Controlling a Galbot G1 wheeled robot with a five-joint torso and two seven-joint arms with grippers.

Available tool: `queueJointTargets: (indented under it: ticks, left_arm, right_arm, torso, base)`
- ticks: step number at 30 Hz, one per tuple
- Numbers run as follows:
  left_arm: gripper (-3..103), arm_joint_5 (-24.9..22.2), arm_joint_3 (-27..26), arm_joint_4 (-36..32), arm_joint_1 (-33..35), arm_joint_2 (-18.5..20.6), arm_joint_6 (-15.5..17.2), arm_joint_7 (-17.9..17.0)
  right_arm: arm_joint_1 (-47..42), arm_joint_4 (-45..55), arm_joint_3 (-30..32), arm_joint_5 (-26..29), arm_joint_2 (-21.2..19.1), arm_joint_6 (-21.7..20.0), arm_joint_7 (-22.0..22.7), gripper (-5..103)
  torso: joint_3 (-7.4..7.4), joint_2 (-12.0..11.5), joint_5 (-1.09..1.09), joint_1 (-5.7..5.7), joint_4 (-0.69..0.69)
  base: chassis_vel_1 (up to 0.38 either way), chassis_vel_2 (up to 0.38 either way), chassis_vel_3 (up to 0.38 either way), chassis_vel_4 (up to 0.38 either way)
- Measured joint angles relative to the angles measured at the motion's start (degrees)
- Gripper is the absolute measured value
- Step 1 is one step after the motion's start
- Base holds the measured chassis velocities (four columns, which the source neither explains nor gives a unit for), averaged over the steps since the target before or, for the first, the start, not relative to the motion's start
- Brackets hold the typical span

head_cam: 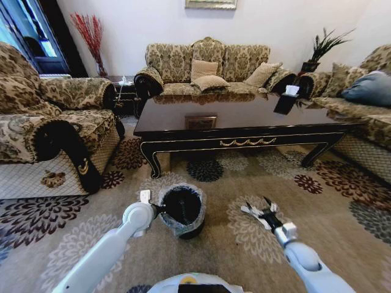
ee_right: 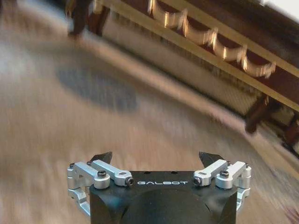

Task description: Move to the front of the table and pick up the trash from the floor, then place it into the trash bin.

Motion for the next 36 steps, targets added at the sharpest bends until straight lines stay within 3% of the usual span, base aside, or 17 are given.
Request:
queueJointTargets:
  ticks: [8, 11, 19, 22, 24, 25, 26, 29, 32, 36]
  left_arm:
    - [0, 0.1, -0.2, -0.6, 0.5, 0.0, 0.0, 0.0]
    - [0, 0.2, -0.6, -0.4, 0.4, 0.1, 0.0, 0.0]
    - [0, 0.2, -1.0, 0.1, 0.1, -0.1, 0.0, 0.0]
    - [0, -0.2, -0.9, -0.1, -0.3, -0.1, 0.0, 0.0]
    - [0, -0.4, -0.9, -0.2, -0.3, -0.1, 0.0, 0.0]
    - [0, -0.5, -0.8, -0.3, -0.4, 0.1, 0.0, 0.0]
    - [0, -0.4, -0.8, -0.3, -0.5, 0.2, 0.0, -0.1]
    - [0, -0.4, -1.1, 0.3, -1.0, 0.8, 0.0, -0.2]
    - [0, -0.7, -1.2, 0.4, -1.2, 1.0, 0.0, -0.3]
    - [0, -1.1, -1.2, 0.4, -1.2, 1.0, 0.0, -0.3]
  right_arm:
    - [4.6, -12.7, -2.4, 2.5, 0.6, -0.5, -0.9, 100]
    - [6.7, -17.4, -3.0, 3.3, 1.1, 0.7, -4.0, 100]
    - [8.2, -17.6, -4.1, 8.5, 1.5, -2.2, -3.2, 100]
    - [9.7, -17.6, -5.4, 11.0, 1.6, -4.2, -2.5, 88]
    - [10.0, -17.8, -5.5, 10.8, 1.6, -4.3, -2.4, 88]
    - [10.8, -18.2, -5.8, 10.4, 1.8, -4.5, -2.0, 77]
    - [11.1, -18.3, -5.9, 10.3, 1.8, -4.7, -1.8, 77]
    - [11.7, -18.3, -6.8, 9.8, 1.8, -5.6, -1.5, 60]
    - [12.4, -18.9, -7.3, 9.6, 1.9, -5.8, -1.5, 54]
    - [12.5, -19.2, -7.7, 9.9, 2.0, -6.1, -1.8, 38]
  torso:
    - [0.00, 0.0, -0.01, 0.00, 0.01]
    - [0.00, 0.0, -0.01, 0.00, 0.00]
    - [0.00, 0.0, -0.01, 0.00, 0.01]
    - [0.00, 0.0, -0.01, 0.00, 0.00]
    - [0.00, 0.0, -0.01, 0.00, 0.00]
    - [0.00, 0.0, -0.01, 0.00, 0.01]
    - [0.00, 0.0, -0.01, 0.00, 0.01]
    - [0.00, 0.0, -0.01, 0.00, 0.00]
    - [0.00, 0.0, -0.01, 0.00, 0.01]
    - [0.00, 0.0, 0.00, 0.00, 0.01]
  base:
    - [0.000, 0.000, 0.000, 0.000]
    - [0.000, 0.000, 0.000, 0.000]
    - [0.000, 0.000, 0.000, 0.000]
    - [0.000, 0.000, 0.000, 0.000]
    - [0.000, 0.000, 0.000, 0.000]
    - [0.000, 0.000, 0.000, 0.000]
    - [0.000, 0.000, 0.000, 0.000]
    - [0.000, 0.000, 0.000, 0.000]
    - [0.000, 0.000, 0.000, 0.000]
    - [0.000, 0.000, 0.000, 0.000]
